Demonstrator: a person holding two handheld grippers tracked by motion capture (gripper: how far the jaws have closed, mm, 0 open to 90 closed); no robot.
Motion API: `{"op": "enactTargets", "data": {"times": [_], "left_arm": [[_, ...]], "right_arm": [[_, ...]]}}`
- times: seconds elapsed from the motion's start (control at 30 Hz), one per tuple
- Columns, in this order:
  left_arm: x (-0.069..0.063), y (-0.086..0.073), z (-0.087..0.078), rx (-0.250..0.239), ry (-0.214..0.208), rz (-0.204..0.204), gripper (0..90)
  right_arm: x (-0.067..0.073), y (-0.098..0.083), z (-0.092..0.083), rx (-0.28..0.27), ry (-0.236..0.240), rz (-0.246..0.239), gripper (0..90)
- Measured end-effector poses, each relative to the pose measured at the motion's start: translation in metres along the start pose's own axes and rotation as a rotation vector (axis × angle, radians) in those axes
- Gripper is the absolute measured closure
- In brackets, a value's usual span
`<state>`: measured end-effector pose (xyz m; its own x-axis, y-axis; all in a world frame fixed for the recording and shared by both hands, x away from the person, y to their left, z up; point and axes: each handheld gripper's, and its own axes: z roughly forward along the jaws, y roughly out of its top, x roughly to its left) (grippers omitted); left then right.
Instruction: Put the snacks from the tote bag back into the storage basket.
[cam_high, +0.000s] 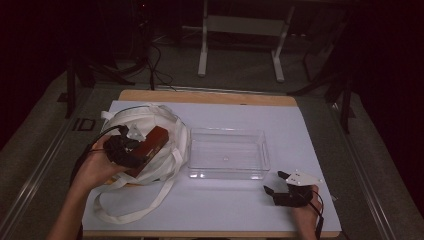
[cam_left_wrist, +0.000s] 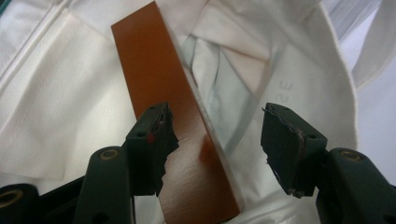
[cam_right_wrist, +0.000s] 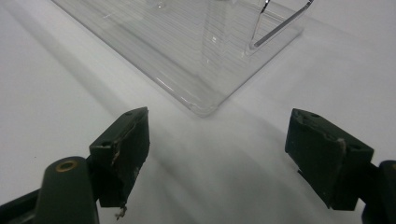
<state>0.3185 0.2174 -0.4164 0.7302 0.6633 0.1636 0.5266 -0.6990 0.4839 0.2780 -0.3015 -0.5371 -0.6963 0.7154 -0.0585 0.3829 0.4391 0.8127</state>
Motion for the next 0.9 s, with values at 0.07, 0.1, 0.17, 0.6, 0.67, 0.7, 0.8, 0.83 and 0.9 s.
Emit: {"op": "enactTargets", "data": {"times": [0.07, 0.1, 0.17, 0.6, 0.67, 0.7, 0.8, 0.83, 0.9], "left_arm": [[0.001, -0.001, 0.001, 0.005, 0.003, -0.006, 42.8], [0.001, -0.001, 0.002, 0.010, 0.000, -0.012, 42.8], [0.002, -0.002, 0.004, 0.018, -0.003, -0.017, 42.8], [0.010, -0.006, 0.010, 0.079, 0.024, -0.055, 38.2], [0.010, -0.007, 0.011, 0.086, 0.036, -0.060, 35.9], [0.010, -0.007, 0.011, 0.090, 0.039, -0.064, 34.7], [0.011, -0.008, 0.012, 0.103, 0.046, -0.073, 30.8], [0.011, -0.008, 0.013, 0.108, 0.051, -0.074, 29.7], [0.011, -0.009, 0.015, 0.115, 0.050, -0.078, 29.1]], "right_arm": [[0.000, 0.000, 0.000, 0.001, 0.000, -0.001, 21.8], [0.000, 0.000, 0.000, 0.000, 0.000, 0.000, 21.8], [0.000, 0.000, 0.000, 0.000, 0.000, 0.000, 21.7], [0.000, 0.000, 0.000, 0.001, 0.001, 0.001, 21.7], [0.000, 0.000, 0.000, 0.002, 0.001, 0.001, 21.7], [0.000, 0.000, 0.000, 0.002, 0.001, -0.001, 21.7], [0.000, 0.000, 0.000, 0.003, 0.001, -0.002, 21.7], [0.000, 0.000, 0.000, 0.003, 0.001, -0.002, 21.7], [0.000, 0.000, 0.000, 0.003, 0.001, -0.002, 21.8]]}}
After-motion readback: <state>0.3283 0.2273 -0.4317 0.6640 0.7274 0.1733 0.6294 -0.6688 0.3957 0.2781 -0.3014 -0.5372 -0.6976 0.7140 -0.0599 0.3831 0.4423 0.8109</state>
